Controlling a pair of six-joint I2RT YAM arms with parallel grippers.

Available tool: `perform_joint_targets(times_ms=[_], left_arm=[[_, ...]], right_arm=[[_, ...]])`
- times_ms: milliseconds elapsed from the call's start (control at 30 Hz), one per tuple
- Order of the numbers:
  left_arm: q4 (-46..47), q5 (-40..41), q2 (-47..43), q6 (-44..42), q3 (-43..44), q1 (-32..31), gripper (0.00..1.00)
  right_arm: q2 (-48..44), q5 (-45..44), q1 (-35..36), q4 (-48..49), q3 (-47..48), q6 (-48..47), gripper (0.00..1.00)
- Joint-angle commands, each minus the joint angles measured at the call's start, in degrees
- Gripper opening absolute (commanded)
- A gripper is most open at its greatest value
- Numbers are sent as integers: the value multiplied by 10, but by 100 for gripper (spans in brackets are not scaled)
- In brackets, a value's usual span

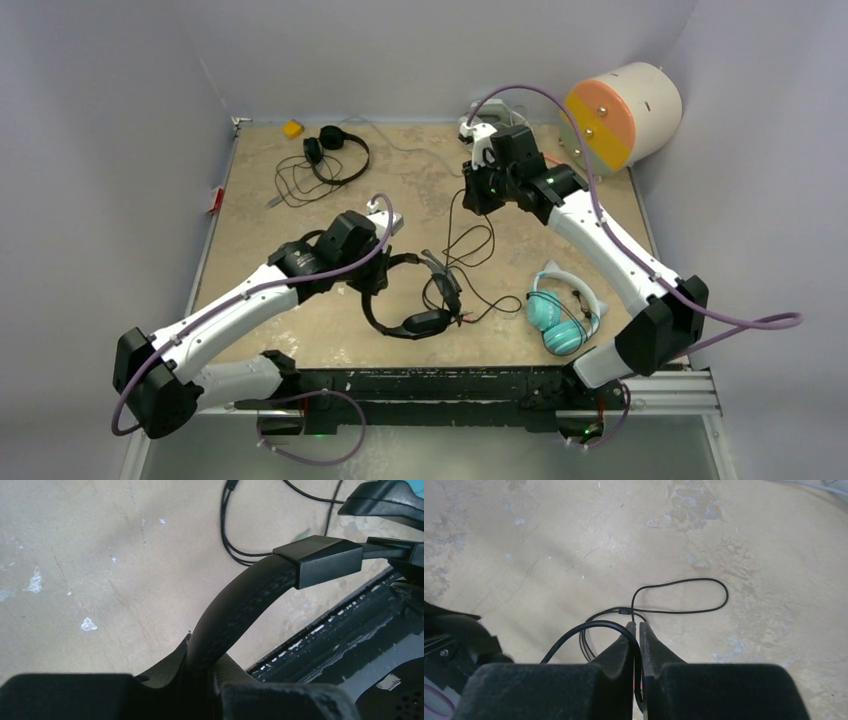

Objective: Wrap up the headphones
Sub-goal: Wrap the headphones cable around the headphones.

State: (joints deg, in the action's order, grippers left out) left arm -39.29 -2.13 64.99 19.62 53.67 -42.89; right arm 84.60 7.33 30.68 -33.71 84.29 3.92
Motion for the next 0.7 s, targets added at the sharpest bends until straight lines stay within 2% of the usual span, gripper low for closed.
perform_joint_targets(times_ms=[0, 200, 533, 667], left_arm=[[32, -72, -34, -12, -3, -10, 0], [32, -83, -30, -13, -9, -29, 0], [13, 9, 56, 11, 35, -39, 0], [18, 20, 87, 19, 54, -49, 0]], right_arm=[[29, 34, -13, 21, -6, 35, 6], [50, 80, -16, 37, -8, 39, 6], [-12, 81, -10, 71, -47, 37, 4], [-30, 79, -3, 72, -55, 40, 4]])
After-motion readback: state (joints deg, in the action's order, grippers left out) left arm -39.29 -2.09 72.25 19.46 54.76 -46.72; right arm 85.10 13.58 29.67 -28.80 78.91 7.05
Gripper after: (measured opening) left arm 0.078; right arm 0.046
